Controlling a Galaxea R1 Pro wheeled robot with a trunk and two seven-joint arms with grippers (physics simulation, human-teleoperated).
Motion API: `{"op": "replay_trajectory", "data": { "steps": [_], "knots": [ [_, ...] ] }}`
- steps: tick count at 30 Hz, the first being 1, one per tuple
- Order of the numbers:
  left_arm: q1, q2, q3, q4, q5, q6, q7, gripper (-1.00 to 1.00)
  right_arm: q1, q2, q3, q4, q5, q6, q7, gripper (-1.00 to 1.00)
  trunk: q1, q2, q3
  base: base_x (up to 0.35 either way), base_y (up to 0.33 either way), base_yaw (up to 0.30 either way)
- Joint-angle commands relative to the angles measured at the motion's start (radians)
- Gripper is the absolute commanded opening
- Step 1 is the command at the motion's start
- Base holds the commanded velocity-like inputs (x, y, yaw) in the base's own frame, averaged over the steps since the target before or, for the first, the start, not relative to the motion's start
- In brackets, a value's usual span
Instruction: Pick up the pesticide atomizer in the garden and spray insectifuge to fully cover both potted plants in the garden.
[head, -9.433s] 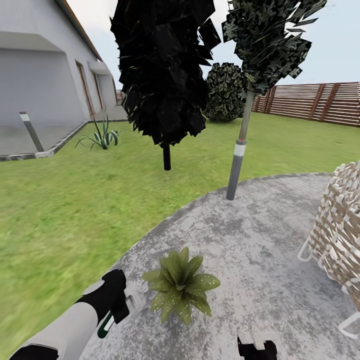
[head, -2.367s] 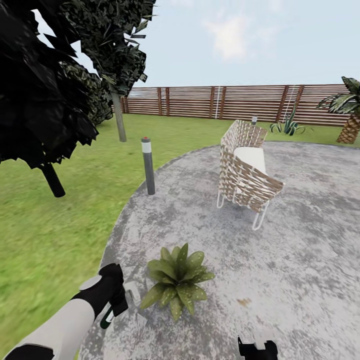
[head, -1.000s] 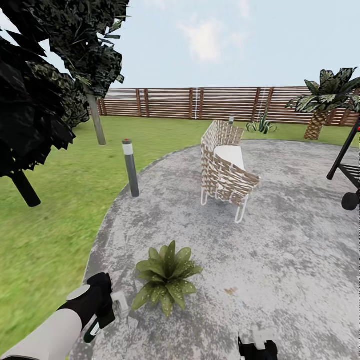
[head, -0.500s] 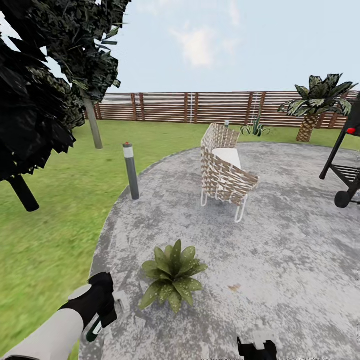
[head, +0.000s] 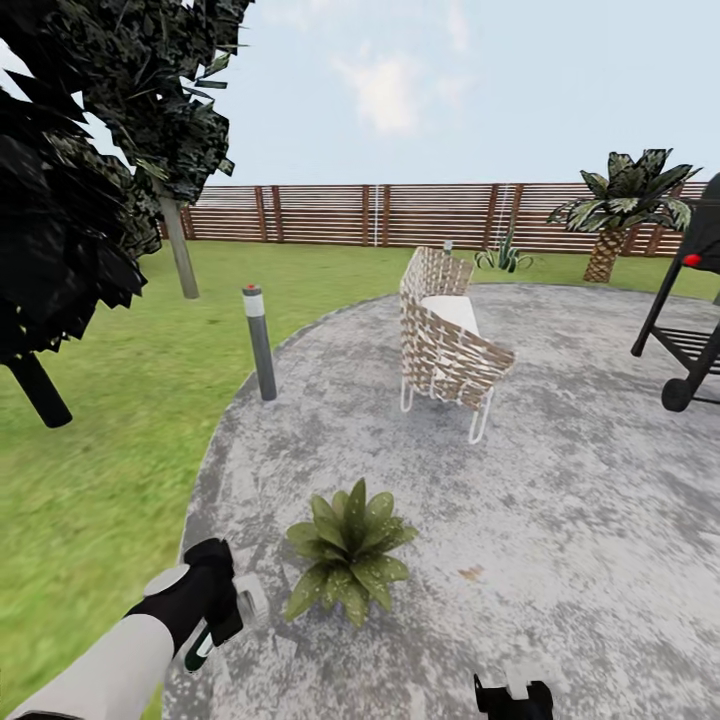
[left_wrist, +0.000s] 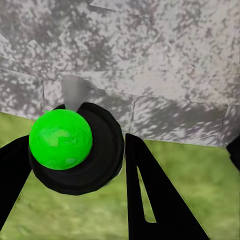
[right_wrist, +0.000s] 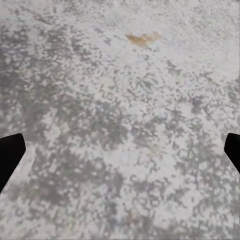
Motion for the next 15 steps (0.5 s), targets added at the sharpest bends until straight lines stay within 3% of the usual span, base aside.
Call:
{"op": "replay_trajectory", "data": {
  "steps": [1, 4, 12, 15],
  "knots": [
    [0.000, 0.000, -0.007, -0.002, 0.000, 0.006, -0.005, -1.00, -0.001, 0.000, 0.009, 0.001, -0.004, -0.003, -0.005, 1.00, 0.000, 0.000, -0.001, 0.189, 0.166, 0.000],
    [0.000, 0.000, -0.004, -0.001, 0.002, 0.006, -0.007, -1.00, -0.001, -0.001, 0.008, 0.001, -0.004, -0.002, -0.005, 1.00, 0.000, 0.000, -0.001, 0.067, 0.053, -0.030],
    [0.010, 0.011, -0.005, 0.014, 0.010, -0.005, -0.009, -1.00, -0.001, -0.001, 0.008, 0.001, -0.004, -0.002, -0.005, 1.00, 0.000, 0.000, -0.001, 0.003, 0.002, -0.257],
    [0.010, 0.007, -0.005, 0.005, 0.008, -0.006, -0.011, -1.00, -0.001, -0.001, 0.008, 0.001, -0.004, -0.002, -0.005, 1.00, 0.000, 0.000, -0.001, 0.000, 0.000, -0.090]
  ]
}}
